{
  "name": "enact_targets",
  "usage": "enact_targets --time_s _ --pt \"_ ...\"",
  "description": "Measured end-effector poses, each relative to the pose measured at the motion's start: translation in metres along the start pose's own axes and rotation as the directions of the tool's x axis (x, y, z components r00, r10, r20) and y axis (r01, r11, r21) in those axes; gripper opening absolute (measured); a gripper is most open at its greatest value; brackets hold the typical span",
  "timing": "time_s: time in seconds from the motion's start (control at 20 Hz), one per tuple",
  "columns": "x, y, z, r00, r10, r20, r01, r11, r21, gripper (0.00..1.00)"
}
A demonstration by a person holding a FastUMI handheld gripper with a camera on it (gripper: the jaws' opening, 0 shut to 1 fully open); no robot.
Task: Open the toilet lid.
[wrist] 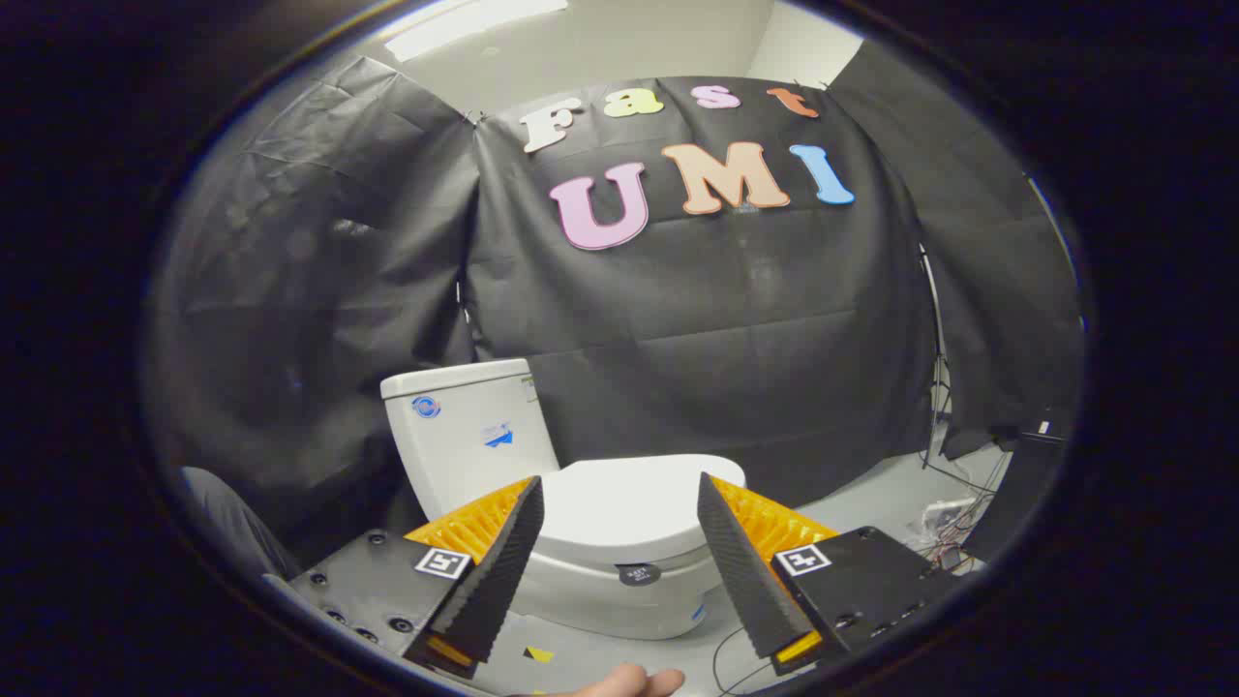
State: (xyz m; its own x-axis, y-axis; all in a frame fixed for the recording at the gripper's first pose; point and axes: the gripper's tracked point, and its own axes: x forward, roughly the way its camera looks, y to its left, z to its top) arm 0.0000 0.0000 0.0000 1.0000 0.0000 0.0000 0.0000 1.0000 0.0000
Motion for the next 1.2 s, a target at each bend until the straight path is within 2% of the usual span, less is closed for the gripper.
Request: enact_targets --time_s 1.0,1.2 --pt "-0.004 -0.008 -0.005 0.999 -0.039 -0.002 0.039 0.999 -0.032 0.99" --pt "-0.005 0.000 0.000 1.000 -0.020 -0.003 0.020 0.999 -0.028 0.99"
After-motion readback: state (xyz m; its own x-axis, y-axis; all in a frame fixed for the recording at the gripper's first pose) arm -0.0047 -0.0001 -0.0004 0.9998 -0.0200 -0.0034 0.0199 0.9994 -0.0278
